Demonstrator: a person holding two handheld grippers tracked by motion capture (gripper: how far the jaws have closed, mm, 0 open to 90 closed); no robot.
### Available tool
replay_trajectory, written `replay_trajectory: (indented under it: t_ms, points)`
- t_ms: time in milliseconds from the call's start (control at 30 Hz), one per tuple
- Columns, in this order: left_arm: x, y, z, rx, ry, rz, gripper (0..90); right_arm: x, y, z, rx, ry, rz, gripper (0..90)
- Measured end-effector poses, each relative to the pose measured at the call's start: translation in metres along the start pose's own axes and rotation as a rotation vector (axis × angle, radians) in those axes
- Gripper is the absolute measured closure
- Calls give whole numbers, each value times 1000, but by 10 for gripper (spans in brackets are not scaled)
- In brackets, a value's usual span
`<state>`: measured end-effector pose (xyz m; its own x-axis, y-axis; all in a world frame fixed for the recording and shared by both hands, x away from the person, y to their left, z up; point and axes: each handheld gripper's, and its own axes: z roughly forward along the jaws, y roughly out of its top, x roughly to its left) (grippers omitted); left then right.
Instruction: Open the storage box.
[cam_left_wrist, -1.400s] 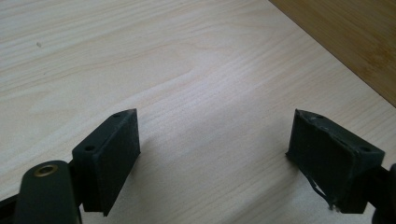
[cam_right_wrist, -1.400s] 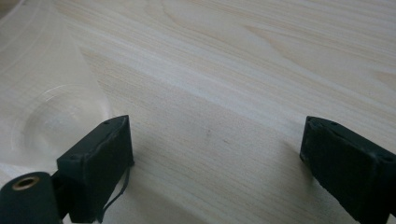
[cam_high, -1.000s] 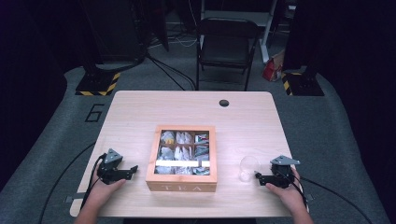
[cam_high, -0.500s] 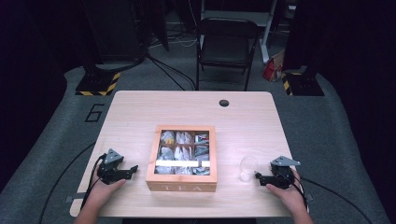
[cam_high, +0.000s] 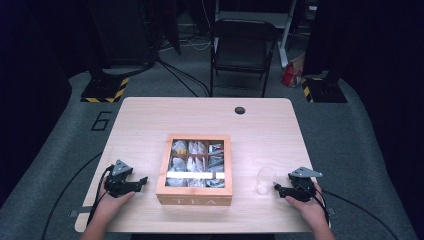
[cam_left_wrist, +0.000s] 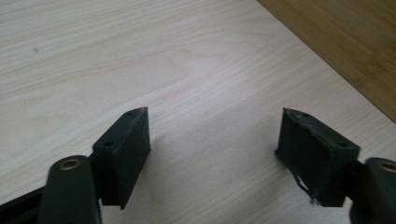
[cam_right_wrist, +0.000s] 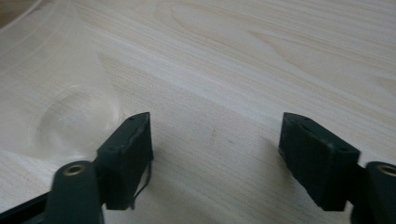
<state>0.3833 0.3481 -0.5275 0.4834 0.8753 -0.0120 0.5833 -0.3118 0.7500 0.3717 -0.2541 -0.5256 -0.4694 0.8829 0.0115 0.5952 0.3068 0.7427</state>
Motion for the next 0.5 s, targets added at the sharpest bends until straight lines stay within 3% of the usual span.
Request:
replay_trajectory:
  t_ms: [67,267,500]
  points:
    - [-1,1,-1,3,-22,-25,313,0,1,-2,11,5,4,344]
    - [-2,7,-12,-6,-35,-49,324,4,6,-8,43,-8,-22,404]
    - [-6,18,-28,-15,-62,-56,351,0,8,-20,20,-31,34,422]
